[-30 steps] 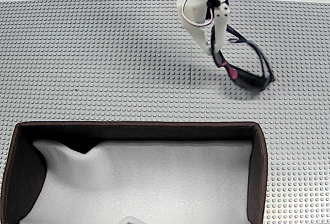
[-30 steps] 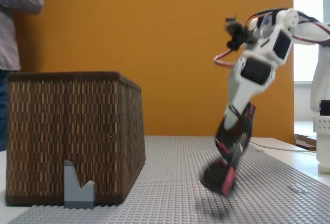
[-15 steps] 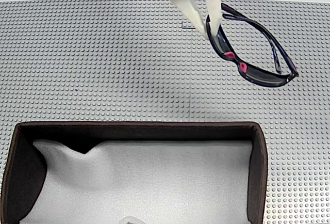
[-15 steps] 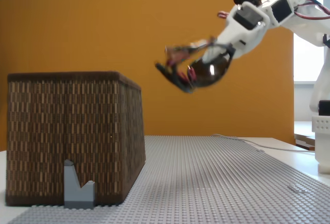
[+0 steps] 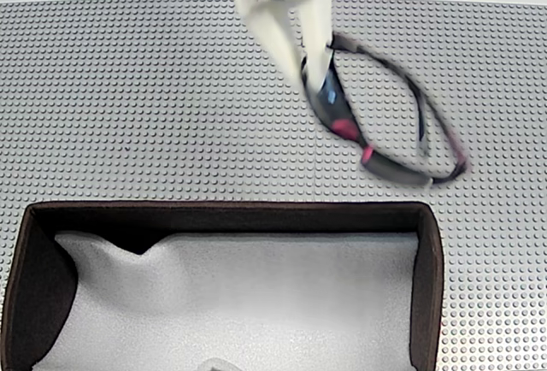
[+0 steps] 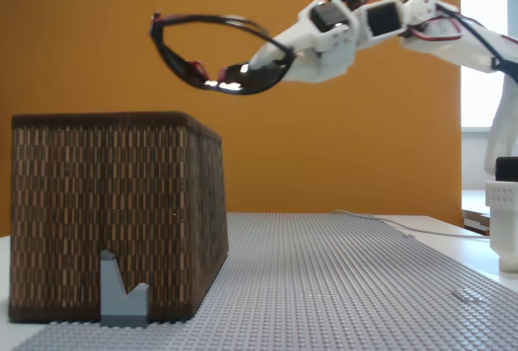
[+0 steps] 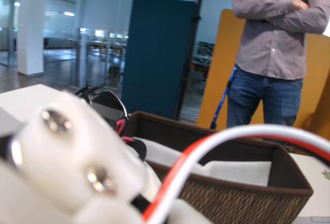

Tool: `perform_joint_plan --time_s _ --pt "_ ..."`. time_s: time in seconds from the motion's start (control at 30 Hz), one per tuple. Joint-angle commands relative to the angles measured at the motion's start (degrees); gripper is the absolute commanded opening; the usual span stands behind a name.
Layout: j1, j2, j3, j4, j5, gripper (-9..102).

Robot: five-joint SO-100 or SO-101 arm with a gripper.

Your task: Grasp a glasses and put it in the bin.

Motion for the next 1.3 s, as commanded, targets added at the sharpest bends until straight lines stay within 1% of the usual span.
perform_joint_plan --time_s 0.0,0.1,0.3,0.5,0.57,0.67,0.8,0.87,0.93,0.97,1.03,1.27 --pt "1.32 -2.81 -4.75 -2.46 -0.62 0" --pt "2.99 -7.56 -7.82 -4.31 -1.23 0" --pt "5.62 -16.08 -15.03 -4.48 -0.79 0" --pt "7.65 -21.45 -18.63 -4.83 -2.2 0" --pt "8.09 -22.59 -20.39 -4.22 -2.02 3" --pt "8.7 -25.4 -23.99 -1.58 -1.49 12" --pt "9.23 -26.54 -25.58 0.44 0.18 31" --pt "9.14 -26.1 -25.58 1.49 0.53 36" --pt "8.96 -25.49 -25.58 2.02 0.88 36" --pt "8.88 -25.14 -25.66 2.11 1.41 38" --pt "9.14 -24.96 -27.6 3.52 1.85 46" --pt "10.46 -18.72 -27.86 3.52 3.08 47"
